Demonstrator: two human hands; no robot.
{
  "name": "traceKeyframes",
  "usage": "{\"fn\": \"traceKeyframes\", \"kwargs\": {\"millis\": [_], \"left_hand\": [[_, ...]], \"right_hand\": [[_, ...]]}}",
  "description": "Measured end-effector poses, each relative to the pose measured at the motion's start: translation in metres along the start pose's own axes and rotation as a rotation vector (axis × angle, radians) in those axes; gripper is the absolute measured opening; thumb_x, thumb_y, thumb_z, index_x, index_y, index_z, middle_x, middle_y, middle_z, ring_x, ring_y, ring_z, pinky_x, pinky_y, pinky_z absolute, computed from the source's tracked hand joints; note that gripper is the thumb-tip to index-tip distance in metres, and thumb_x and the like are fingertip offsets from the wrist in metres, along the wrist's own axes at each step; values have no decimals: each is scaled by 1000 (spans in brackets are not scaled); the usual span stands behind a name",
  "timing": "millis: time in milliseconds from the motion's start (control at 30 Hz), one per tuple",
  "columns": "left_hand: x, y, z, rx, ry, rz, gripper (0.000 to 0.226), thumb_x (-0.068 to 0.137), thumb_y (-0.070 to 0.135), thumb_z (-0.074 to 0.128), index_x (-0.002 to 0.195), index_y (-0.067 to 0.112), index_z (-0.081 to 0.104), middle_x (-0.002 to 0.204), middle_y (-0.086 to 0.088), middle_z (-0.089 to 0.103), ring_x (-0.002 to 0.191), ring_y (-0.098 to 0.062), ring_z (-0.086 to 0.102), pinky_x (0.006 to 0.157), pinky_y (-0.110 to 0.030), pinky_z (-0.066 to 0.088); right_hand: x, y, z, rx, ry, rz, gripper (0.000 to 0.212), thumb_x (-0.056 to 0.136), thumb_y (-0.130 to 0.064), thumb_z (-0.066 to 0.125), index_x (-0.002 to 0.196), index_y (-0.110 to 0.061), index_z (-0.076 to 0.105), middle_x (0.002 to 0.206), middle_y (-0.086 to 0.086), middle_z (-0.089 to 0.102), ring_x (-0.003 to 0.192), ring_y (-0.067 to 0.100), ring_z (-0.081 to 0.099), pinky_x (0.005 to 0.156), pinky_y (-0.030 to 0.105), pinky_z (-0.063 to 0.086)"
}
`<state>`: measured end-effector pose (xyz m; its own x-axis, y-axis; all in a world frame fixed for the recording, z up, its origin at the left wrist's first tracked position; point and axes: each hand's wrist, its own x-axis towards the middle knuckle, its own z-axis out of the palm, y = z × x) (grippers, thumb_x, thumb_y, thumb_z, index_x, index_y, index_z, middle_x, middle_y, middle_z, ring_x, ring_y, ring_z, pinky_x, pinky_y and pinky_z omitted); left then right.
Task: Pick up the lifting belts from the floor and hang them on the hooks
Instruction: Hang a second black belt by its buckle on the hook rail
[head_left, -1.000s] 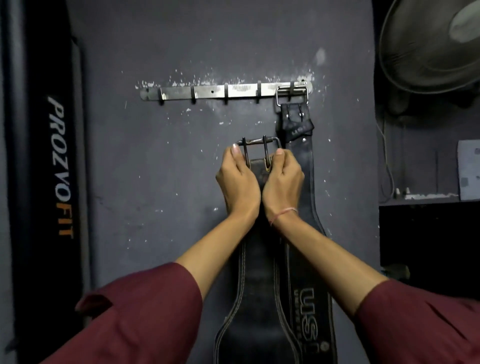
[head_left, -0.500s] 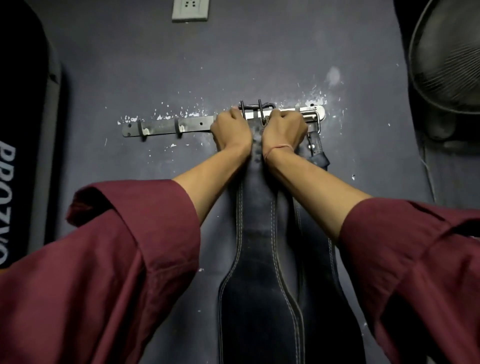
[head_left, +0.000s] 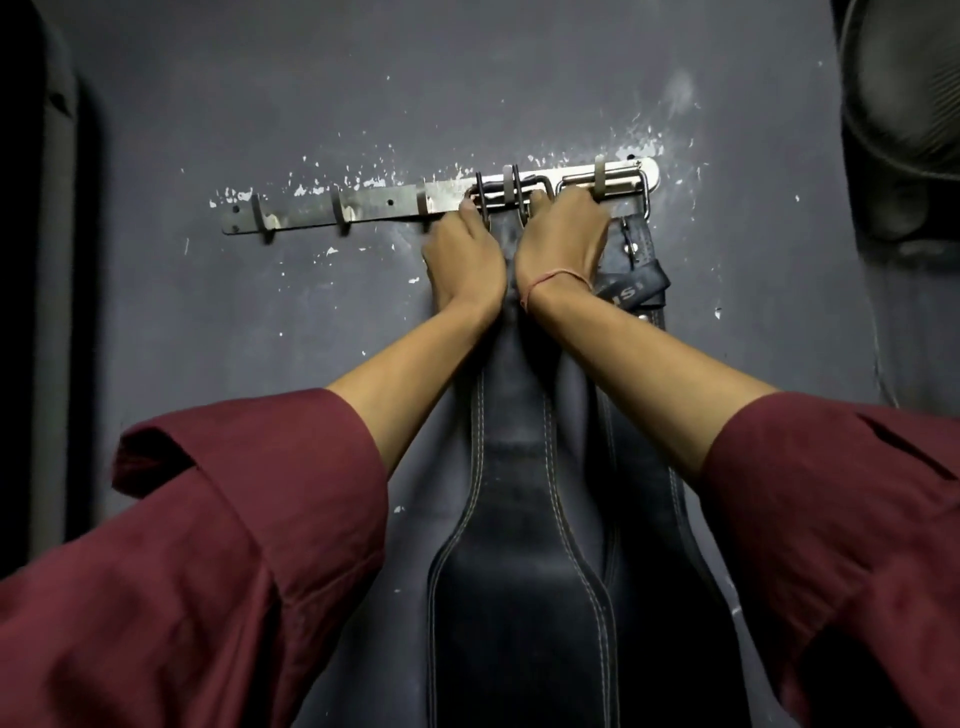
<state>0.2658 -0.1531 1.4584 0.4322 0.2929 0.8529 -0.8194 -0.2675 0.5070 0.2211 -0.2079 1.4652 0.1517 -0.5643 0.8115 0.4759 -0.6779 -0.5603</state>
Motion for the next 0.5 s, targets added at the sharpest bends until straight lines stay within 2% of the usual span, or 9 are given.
{"fn": "traceKeyframes", "kwargs": {"millis": [67, 133, 167, 200, 233, 267, 367, 500], "left_hand": [[-16, -10, -10, -4, -63, 12, 45, 107, 25, 30, 100, -6, 61, 111, -26, 65, 107, -39, 56, 84, -39, 37], [-37, -25, -23, 22, -120, 31, 38, 106, 24, 32, 105, -3, 58, 113, -24, 63, 107, -37, 55, 81, -37, 34], [-50, -33, -32, 37, -144, 44, 33, 106, 22, 34, 106, -2, 57, 112, -23, 63, 106, -36, 55, 78, -35, 32], [-64, -41, -41, 49, -165, 60, 28, 105, 20, 36, 106, 0, 56, 111, -21, 62, 105, -35, 55, 75, -30, 30], [-78, -50, -50, 56, -183, 77, 24, 104, 18, 39, 107, 1, 55, 111, -20, 62, 105, -34, 55, 75, -27, 29], [-92, -59, -59, 60, -204, 87, 21, 103, 16, 41, 108, 2, 55, 111, -18, 61, 104, -32, 56, 76, -26, 30], [-140, -90, -89, 71, -279, 53, 19, 100, 14, 47, 111, 3, 58, 112, -14, 62, 101, -27, 59, 85, -29, 41], [-216, -117, -135, 31, -344, -51, 16, 99, 14, 50, 109, 9, 61, 107, -9, 65, 92, -16, 61, 78, -19, 42]], "right_hand": [[-13, 0, -4, 35, 5, 4, 21, 95, -5, 50, 88, -2, 68, 86, 10, 68, 71, 14, 59, 61, 37, 38], [-36, 3, -9, 193, -16, 32, 21, 91, 4, 43, 86, -6, 61, 76, 5, 58, 64, 8, 53, 62, 34, 38], [-52, 7, -12, 187, -32, -7, 24, 88, 10, 42, 96, -2, 61, 83, 8, 61, 71, 10, 56, 66, 28, 42], [-70, 13, -15, 150, -53, -43, 33, 86, 14, 43, 112, 2, 58, 98, 14, 65, 86, 17, 61, 73, 18, 44], [-86, 23, -17, 97, -73, -79, 42, 85, 16, 47, 125, 4, 53, 114, 19, 64, 102, 23, 62, 79, 5, 39], [-104, 30, -22, 82, -98, -79, 45, 86, 13, 52, 130, 4, 51, 125, 20, 61, 113, 27, 59, 84, 2, 35], [-157, 52, -41, -33, -160, -52, 42, 92, -4, 59, 134, 0, 51, 133, 16, 58, 122, 28, 56, 98, 21, 38], [-232, 69, -73, -148, -245, 19, 41, 94, -16, 59, 133, -6, 52, 132, 13, 59, 122, 25, 56, 103, 32, 43]]}}
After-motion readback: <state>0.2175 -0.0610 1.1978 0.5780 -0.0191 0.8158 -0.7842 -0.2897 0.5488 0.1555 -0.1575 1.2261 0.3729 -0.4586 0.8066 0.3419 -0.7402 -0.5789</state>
